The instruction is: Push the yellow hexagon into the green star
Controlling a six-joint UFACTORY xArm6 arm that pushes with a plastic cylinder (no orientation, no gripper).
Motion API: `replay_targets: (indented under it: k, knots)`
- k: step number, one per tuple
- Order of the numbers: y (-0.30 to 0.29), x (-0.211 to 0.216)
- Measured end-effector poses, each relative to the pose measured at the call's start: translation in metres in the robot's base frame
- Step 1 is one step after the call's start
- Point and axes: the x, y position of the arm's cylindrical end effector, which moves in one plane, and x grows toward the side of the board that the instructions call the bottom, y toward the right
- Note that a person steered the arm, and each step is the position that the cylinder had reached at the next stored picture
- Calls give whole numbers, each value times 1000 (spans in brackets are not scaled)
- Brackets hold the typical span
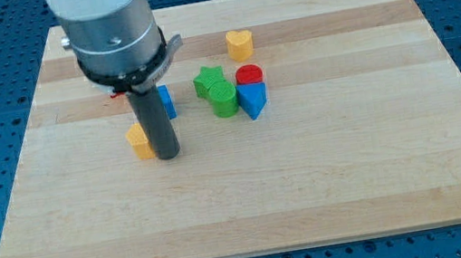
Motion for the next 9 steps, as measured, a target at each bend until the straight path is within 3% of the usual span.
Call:
replay_targets:
  k: [2, 3, 5, 6, 8, 9]
  knots:
    - [-89, 47]
    - [-90, 25]
    - [-2, -8]
    - [4, -14]
    - [-95, -8]
    - [-74, -21]
